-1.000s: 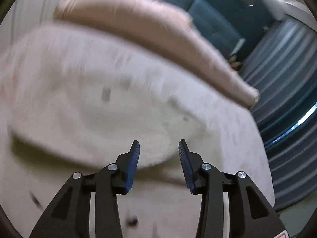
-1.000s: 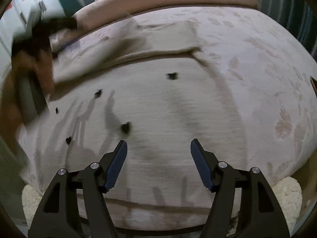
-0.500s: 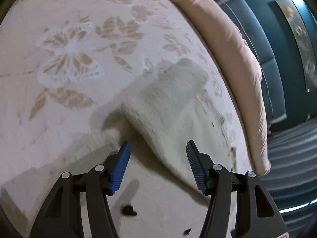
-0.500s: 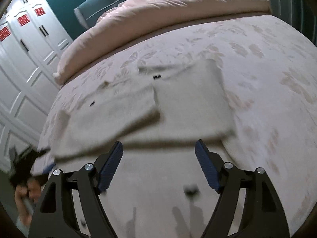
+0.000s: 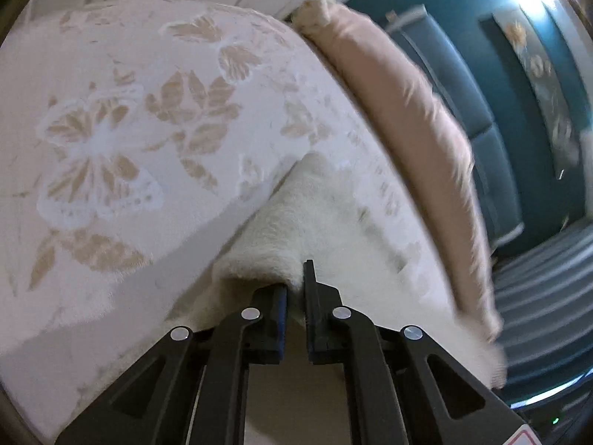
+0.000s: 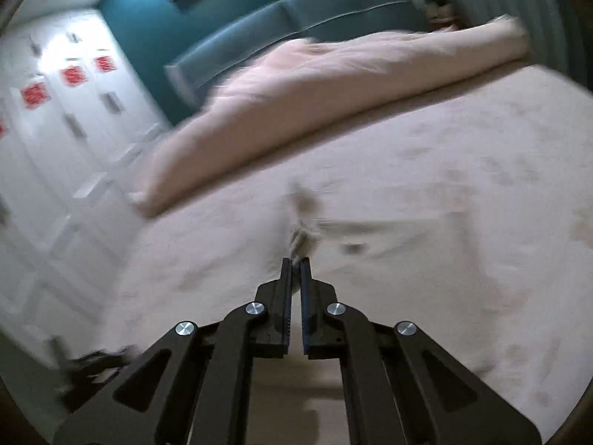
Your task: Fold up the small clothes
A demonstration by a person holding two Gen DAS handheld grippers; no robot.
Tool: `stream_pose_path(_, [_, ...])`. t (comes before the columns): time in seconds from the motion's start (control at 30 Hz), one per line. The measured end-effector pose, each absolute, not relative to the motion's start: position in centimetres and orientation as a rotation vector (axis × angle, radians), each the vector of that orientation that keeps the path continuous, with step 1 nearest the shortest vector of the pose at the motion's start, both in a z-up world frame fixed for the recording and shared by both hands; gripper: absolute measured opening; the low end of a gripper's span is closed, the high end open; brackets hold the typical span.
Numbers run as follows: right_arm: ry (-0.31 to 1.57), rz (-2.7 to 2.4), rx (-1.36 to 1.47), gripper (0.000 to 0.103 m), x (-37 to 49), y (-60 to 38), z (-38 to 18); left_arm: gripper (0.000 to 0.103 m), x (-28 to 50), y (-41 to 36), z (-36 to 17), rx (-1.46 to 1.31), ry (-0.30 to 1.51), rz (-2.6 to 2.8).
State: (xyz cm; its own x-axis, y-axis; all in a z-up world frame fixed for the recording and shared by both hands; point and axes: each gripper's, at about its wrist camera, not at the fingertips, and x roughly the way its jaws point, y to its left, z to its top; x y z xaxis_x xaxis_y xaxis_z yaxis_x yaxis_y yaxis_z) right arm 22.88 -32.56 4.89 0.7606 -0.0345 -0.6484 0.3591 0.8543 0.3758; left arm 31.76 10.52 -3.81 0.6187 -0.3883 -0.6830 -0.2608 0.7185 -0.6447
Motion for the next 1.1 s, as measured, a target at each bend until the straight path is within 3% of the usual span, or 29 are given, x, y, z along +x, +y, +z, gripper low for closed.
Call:
stream_pose_path(0.13, [0.955, -0.338, 0.565, 0.003, 23.6, -35.5, -4.2, 0.007, 31.4, 9.0, -7.2, -0.727, 1.009, -0.033])
stream_pose_path(0.37, [0.962, -0.332, 0.530, 0.002, 21.7, -35.2, -5.2, 0.012, 30.1, 6.1, -6.9, -0.384, 0.900, -0.044])
stream_pose_path(0.57, [0.823, -0.386, 0.550, 0.007, 18.9, -34.4, -1.8, 0.013, 29.7, 7.1, -7.8, -0.458, 0.852, -0.078])
stream_pose_path(0.8, [0.886, 0.063, 0.375, 0.008, 30.4, -20.7, 0.1, 0.013, 29.2, 7.2, -8.1, -0.472, 0.825, -0.088])
stream_pose_path(0.97, [1.020, 0.190, 0.150, 0.008, 37.7, -10.9, -4.2, 0.013, 29.1, 7.1, -8.4, -0.474, 0.809, -0.092])
stream_pose_path(1.1, [1.008, 0.155, 0.134, 0.006, 40.7, -10.5, -6.6, 0.013, 28.9, 7.2, -8.7, -0.483, 0.796, -0.099])
